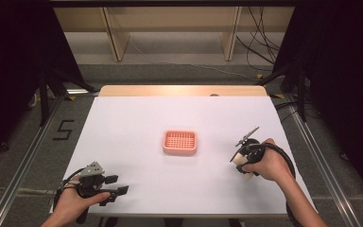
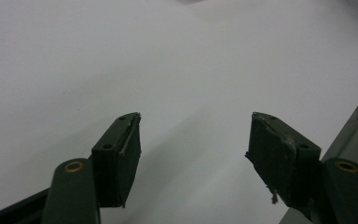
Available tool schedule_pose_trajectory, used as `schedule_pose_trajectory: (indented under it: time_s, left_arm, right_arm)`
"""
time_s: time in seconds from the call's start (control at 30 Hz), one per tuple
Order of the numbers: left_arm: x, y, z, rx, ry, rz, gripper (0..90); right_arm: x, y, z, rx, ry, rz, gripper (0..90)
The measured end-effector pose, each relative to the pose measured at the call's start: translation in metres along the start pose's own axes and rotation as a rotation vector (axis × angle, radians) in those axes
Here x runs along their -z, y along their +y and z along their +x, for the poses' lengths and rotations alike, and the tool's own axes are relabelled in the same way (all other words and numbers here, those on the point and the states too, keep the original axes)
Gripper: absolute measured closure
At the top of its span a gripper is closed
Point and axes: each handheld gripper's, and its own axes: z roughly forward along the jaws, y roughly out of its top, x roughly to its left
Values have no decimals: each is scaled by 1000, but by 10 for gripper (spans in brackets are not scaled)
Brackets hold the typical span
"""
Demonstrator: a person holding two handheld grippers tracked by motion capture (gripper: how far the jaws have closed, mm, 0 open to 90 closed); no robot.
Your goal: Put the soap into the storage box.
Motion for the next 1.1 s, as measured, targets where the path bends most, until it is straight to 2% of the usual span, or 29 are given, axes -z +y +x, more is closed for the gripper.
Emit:
schedule_pose_trajectory:
  time_s: [0.03,0.07,0.23,0.3,0.33,0.37,0.4,0.43,0.47,0.57,0.63,0.67,0.73,0.77,0.8,0.87,0.9,0.97,1.03,1.1]
  left_arm:
    - [0,0,0,0,0,0,339]
    - [0,0,0,0,0,0,339]
    - [0,0,0,-1,0,0,339]
    - [0,0,0,-1,0,-1,339]
    - [0,0,0,0,0,-2,339]
    - [0,0,0,0,0,0,339]
    - [0,0,0,-1,0,0,339]
    - [0,0,0,-1,-1,1,339]
    - [0,0,0,-1,-1,1,339]
    - [0,0,0,-2,-1,0,339]
    - [0,0,0,-2,-1,-2,339]
    - [0,0,0,-2,-1,-2,339]
    - [0,0,0,-1,-1,-2,339]
    - [0,0,0,-2,-2,-1,339]
    - [0,0,0,-3,-2,-2,339]
    - [0,0,0,-2,-2,-2,339]
    - [0,0,0,-3,-2,-1,339]
    - [0,0,0,-3,-2,-1,339]
    - [0,0,0,-3,-2,-1,339]
    - [1,0,1,-22,5,18,339]
  right_arm:
    - [0,1,1,-3,0,4,504]
    - [0,2,0,15,-2,-2,504]
    - [0,3,2,2,4,-7,504]
    - [1,5,1,21,-9,-16,504]
    - [2,6,2,8,-7,-9,504]
    - [2,7,1,21,-1,-17,504]
    - [3,8,4,-5,0,-17,504]
    - [4,9,2,11,-9,-17,504]
    - [4,10,4,-7,0,-8,504]
    - [5,13,3,23,-12,-29,504]
    - [5,14,5,11,-9,-28,504]
    - [5,15,4,27,-14,-35,504]
    - [6,16,5,14,-9,-30,504]
    - [5,17,4,34,-19,-41,504]
    - [6,17,8,-2,-3,-28,504]
    - [6,19,5,31,-10,-33,504]
    - [7,19,7,15,-11,-31,504]
    - [6,21,6,37,-17,-39,504]
    - [7,21,6,32,-16,-38,504]
    - [7,22,6,32,-16,-41,504]
